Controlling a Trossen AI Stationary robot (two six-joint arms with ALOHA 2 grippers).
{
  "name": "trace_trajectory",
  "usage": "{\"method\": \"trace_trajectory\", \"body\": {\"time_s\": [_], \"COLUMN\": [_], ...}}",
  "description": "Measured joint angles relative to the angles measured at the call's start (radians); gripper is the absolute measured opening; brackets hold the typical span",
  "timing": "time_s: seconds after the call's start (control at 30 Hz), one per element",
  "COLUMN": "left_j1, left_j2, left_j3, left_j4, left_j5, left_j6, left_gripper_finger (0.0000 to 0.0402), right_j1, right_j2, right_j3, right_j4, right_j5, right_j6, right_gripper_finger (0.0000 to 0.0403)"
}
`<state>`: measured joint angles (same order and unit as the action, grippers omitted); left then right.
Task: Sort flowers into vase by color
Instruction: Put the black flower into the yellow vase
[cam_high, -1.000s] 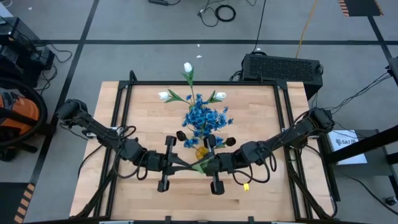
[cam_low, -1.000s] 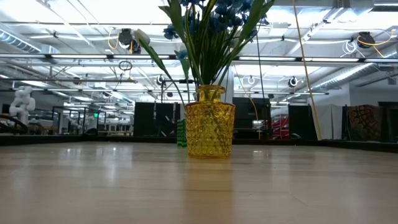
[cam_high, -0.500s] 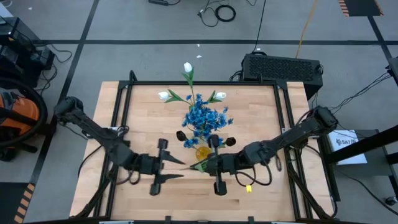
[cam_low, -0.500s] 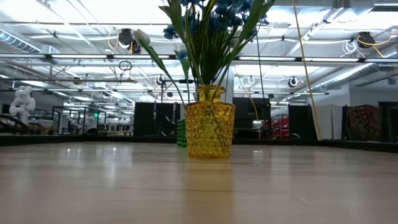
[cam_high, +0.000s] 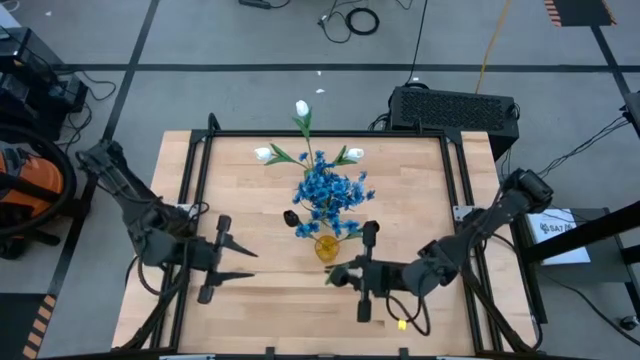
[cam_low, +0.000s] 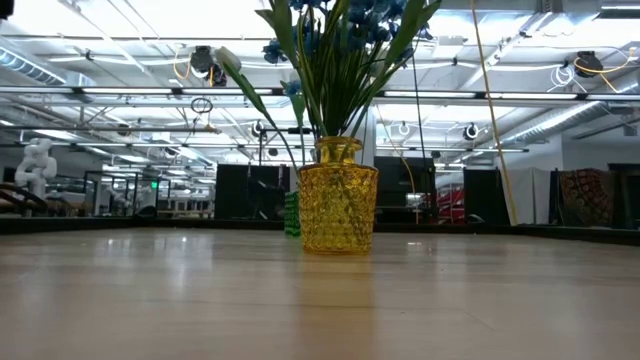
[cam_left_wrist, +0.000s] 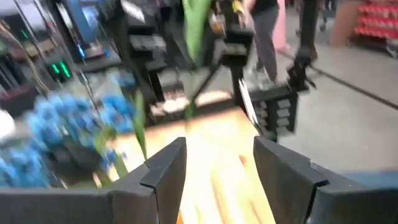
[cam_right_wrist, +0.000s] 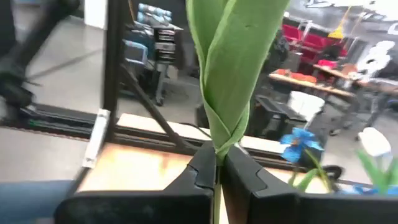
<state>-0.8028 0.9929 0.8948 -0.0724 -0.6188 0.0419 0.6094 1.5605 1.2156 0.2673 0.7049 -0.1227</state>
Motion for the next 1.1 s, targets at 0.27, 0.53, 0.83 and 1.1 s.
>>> {"method": "trace_trajectory", "body": {"time_s": [0.27,0.53,0.83,1.1], "left_j1": [-0.012,-0.011,-0.011,-0.011], "left_j2": [0.01,0.01,0.01,0.01], "left_j3": [-0.041,-0.087,-0.101,-0.101], "left_j4": [-0.107,-0.105,-0.101,-0.101], "left_j5": [0.0,0.0,-0.004,-0.005], "left_j6": [-0.16,-0.194,-0.218,-0.217], "left_gripper_finger": [0.0194,0.0194,0.0194,0.0194], "right_j1": [-0.068,-0.106,-0.104,-0.107], "right_j2": [0.097,0.118,0.119,0.119], "right_j3": [0.001,0.0,-0.05,-0.052], "right_j4": [0.01,0.012,0.021,0.019], "right_j5": [0.0,-0.004,-0.003,0.004], "right_j6": [-0.062,-0.059,-0.056,-0.079], "right_gripper_finger": [0.0005,0.0006,0.0006,0.0006]}}
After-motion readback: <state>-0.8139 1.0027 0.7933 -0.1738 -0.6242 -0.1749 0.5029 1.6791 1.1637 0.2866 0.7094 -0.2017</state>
